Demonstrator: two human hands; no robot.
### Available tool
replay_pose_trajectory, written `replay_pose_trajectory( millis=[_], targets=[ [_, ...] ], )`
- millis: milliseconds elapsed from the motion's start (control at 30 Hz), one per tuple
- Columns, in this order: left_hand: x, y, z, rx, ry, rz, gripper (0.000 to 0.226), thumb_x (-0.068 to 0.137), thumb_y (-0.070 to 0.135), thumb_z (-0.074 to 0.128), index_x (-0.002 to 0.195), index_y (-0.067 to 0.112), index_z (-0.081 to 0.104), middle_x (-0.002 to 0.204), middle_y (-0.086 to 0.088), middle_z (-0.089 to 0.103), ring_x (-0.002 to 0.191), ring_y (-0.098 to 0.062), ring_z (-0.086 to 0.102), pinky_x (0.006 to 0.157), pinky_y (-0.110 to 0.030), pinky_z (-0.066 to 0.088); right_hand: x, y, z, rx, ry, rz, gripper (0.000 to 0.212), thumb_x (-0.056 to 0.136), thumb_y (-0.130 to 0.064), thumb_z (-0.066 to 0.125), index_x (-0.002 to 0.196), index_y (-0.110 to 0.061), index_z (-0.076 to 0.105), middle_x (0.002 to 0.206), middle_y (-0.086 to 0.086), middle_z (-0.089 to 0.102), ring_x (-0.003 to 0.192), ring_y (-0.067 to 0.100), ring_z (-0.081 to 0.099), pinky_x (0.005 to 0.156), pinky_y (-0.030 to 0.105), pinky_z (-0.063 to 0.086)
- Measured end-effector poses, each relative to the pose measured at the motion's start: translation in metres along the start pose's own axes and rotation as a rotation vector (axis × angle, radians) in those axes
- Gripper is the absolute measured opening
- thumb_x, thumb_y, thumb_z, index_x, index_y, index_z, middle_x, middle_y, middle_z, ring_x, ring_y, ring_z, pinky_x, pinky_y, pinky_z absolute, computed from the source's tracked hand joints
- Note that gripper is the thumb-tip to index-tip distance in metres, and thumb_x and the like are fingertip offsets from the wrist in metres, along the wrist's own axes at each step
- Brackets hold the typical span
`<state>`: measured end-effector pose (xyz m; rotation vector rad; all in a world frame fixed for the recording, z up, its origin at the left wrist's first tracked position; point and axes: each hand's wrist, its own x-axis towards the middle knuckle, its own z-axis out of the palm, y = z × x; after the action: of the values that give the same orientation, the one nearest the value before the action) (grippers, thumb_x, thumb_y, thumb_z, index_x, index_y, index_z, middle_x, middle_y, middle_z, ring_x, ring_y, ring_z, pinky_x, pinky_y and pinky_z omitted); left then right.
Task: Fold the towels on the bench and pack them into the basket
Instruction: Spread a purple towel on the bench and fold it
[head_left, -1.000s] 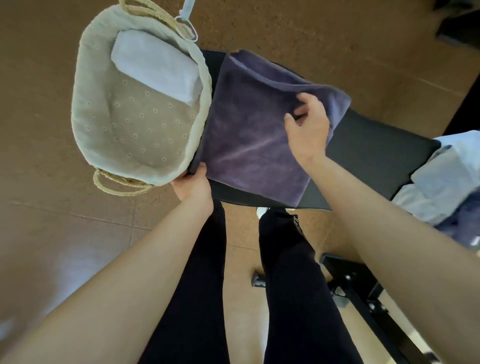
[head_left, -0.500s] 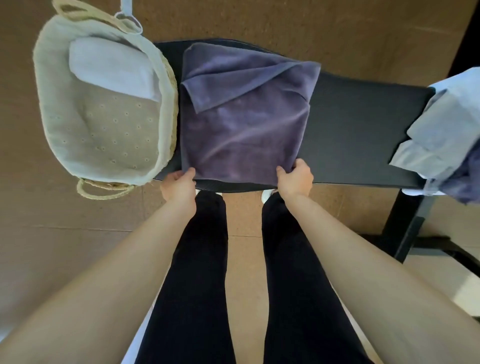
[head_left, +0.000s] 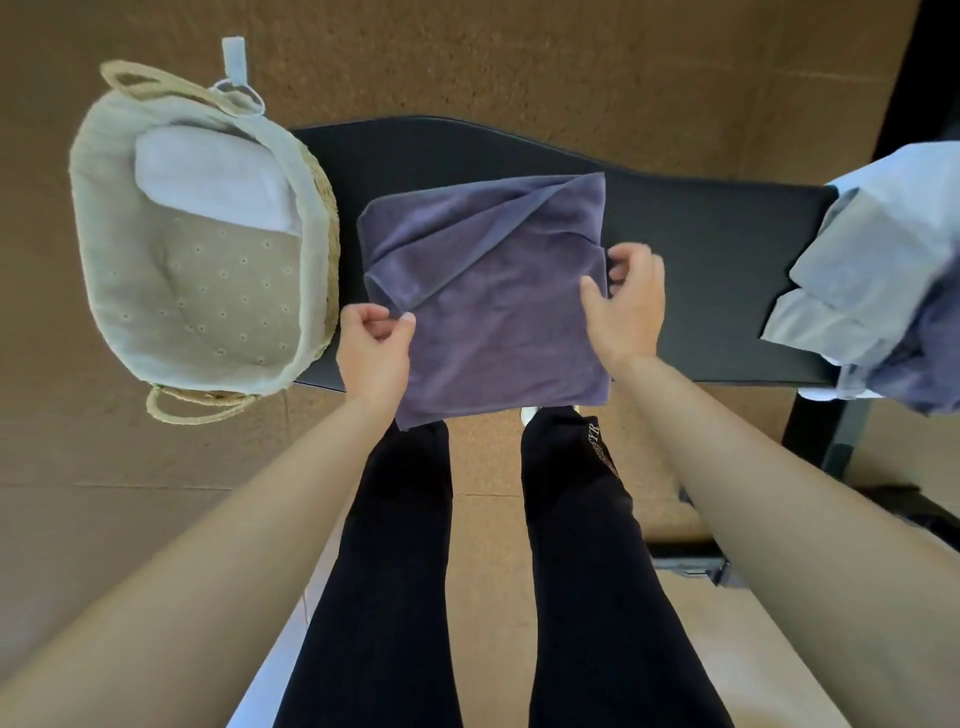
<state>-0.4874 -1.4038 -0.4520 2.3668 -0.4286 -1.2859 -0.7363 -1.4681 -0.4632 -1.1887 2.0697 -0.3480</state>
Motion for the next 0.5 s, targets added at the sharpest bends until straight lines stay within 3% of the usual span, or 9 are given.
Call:
replay_pose_trajectory(
  millis=[133, 200, 300, 400, 500],
  targets=[
    [0.025, 0.025, 0.006, 0.079, -0.16, 0.143, 0.031, 0.089, 0.023, 0.065, 0.099, 0.048, 0.049, 0.089, 0.009, 0.058, 0.079, -0.014, 0.059, 0.086, -0.049, 0.059, 0.066, -0.032, -0.001, -0.042, -0.111, -0.137, 0.05, 0.09, -0.017, 0.066, 0.138, -0.025, 0.052, 0.115, 0.002, 0.044, 0.106, 0.016, 0.049, 0.096, 0.023, 0.043],
    [0.03, 0.033, 0.006, 0.154, -0.24, 0.161, 0.037, 0.089, 0.01, 0.06, 0.108, 0.041, 0.06, 0.098, 0.008, 0.06, 0.079, -0.01, 0.057, 0.078, -0.035, 0.058, 0.092, -0.04, -0.002, -0.182, -0.212, -0.148, 0.04, 0.091, -0.013, 0.059, 0.129, -0.029, 0.06, 0.12, 0.008, 0.048, 0.117, 0.025, 0.048, 0.103, 0.031, 0.042],
    [0.035, 0.043, 0.002, 0.135, -0.232, 0.145, 0.054, 0.083, -0.006, 0.052, 0.118, 0.033, 0.069, 0.104, 0.003, 0.067, 0.079, -0.008, 0.061, 0.067, -0.019, 0.05, 0.115, -0.049, -0.006, -0.253, -0.279, -0.135, 0.026, 0.091, -0.008, 0.054, 0.101, -0.025, 0.07, 0.114, 0.009, 0.063, 0.109, 0.028, 0.058, 0.096, 0.04, 0.052],
    [0.048, 0.056, 0.0, -0.098, -0.125, 0.097, 0.066, 0.081, -0.01, 0.056, 0.135, 0.028, 0.063, 0.126, 0.005, 0.067, 0.107, -0.007, 0.067, 0.088, -0.023, 0.057, 0.121, -0.057, -0.013, -0.267, -0.309, -0.071, 0.022, 0.091, -0.008, 0.055, 0.102, -0.016, 0.073, 0.106, 0.006, 0.07, 0.099, 0.023, 0.062, 0.086, 0.035, 0.054],
    [0.053, 0.07, 0.008, -0.322, -0.07, -0.005, 0.083, 0.088, -0.005, 0.065, 0.158, 0.024, 0.032, 0.136, 0.006, 0.062, 0.111, -0.006, 0.068, 0.097, -0.027, 0.056, 0.125, -0.061, -0.014, -0.246, -0.303, -0.038, 0.021, 0.089, -0.011, 0.057, 0.102, -0.015, 0.072, 0.103, 0.003, 0.068, 0.097, 0.02, 0.061, 0.082, 0.031, 0.05]
  ],
)
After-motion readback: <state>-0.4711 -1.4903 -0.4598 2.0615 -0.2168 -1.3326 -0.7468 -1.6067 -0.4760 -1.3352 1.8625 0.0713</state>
